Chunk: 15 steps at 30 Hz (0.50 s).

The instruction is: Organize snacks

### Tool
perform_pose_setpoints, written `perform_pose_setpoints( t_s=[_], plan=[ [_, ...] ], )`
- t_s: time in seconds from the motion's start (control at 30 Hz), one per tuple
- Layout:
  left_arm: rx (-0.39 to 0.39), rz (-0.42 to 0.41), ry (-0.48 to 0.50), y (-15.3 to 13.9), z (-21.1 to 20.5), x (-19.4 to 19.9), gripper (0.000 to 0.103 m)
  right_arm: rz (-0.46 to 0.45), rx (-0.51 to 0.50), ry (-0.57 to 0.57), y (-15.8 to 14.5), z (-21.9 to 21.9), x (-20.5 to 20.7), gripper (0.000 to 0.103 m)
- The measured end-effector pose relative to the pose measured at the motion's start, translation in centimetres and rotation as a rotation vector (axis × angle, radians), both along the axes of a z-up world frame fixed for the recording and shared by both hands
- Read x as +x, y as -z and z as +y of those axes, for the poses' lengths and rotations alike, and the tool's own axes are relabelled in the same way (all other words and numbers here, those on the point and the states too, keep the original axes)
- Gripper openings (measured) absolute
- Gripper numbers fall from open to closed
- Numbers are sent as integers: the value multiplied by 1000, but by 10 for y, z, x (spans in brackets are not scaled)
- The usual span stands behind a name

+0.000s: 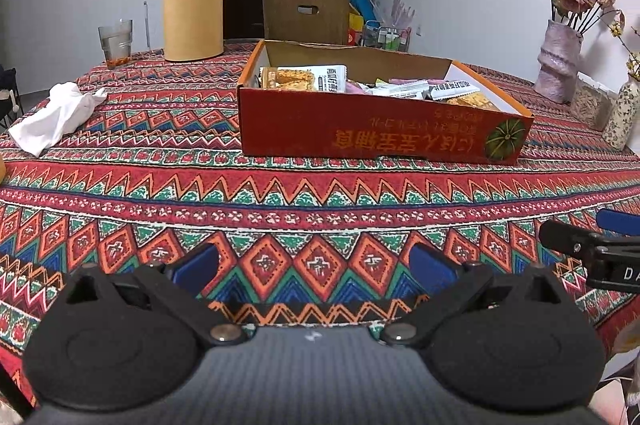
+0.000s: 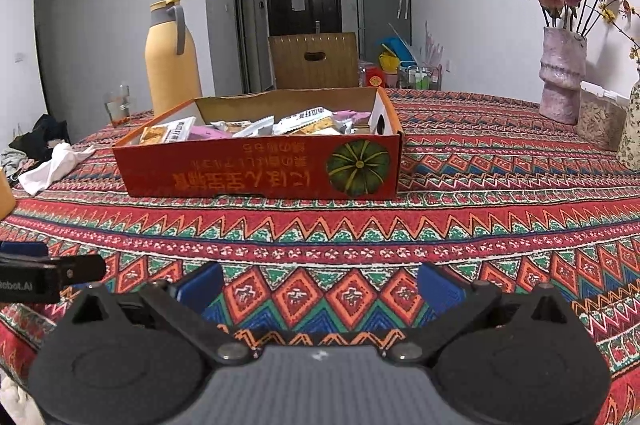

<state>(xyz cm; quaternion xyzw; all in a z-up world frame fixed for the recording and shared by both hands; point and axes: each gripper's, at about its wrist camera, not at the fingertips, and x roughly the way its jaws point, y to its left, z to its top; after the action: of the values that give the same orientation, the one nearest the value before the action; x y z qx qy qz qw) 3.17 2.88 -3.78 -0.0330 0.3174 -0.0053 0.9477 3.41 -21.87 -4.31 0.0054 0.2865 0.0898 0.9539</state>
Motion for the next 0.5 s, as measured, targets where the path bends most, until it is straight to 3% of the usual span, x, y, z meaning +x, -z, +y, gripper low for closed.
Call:
perform_pose_setpoints(
  t_s=[0.5],
  plan=[
    [3, -7, 3, -2, -1, 0, 103, -2, 1, 3, -1, -2, 0, 103]
  ],
)
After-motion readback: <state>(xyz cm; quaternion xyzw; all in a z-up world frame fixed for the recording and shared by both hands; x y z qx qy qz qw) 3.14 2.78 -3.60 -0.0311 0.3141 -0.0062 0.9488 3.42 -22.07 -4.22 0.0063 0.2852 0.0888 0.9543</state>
